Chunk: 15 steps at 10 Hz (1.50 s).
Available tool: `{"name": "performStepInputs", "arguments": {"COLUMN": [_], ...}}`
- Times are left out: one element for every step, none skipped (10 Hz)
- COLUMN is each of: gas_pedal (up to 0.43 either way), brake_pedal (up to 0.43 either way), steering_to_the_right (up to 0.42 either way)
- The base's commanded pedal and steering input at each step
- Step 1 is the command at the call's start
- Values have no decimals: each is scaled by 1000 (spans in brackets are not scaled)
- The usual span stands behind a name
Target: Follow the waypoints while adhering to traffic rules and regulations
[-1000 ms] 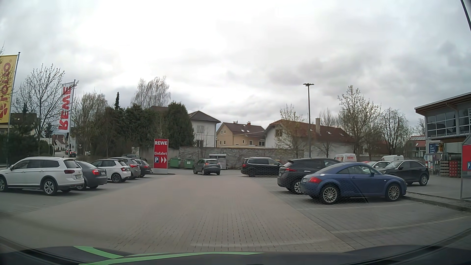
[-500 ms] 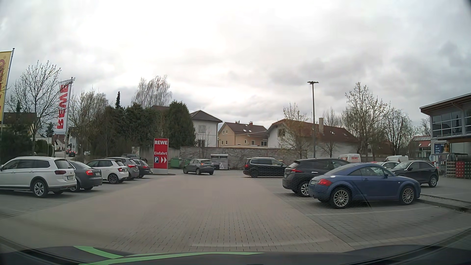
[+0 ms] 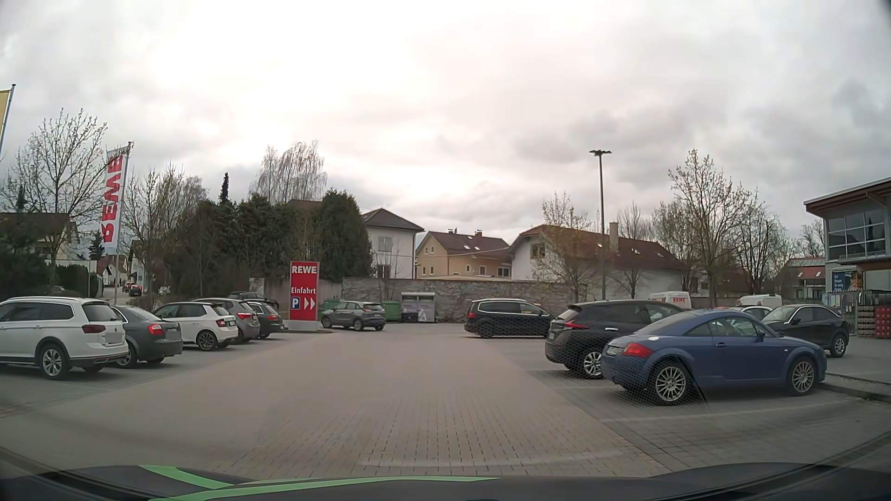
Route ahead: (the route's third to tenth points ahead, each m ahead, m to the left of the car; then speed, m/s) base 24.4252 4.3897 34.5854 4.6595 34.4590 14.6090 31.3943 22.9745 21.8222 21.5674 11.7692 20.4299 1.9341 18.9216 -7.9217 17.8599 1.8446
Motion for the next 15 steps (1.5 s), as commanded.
{"name": "performStepInputs", "arguments": {"gas_pedal": [20,20,20,20,20,20,20,20,20,20,20,20,20,20,20], "brake_pedal": [0,0,0,0,0,0,0,0,0,0,0,0,0,0,0], "steering_to_the_right": [-32,-32,-33,-32,-32,-32,-32,-32,-32,-32,-32,-33,-33,-32,-32]}}
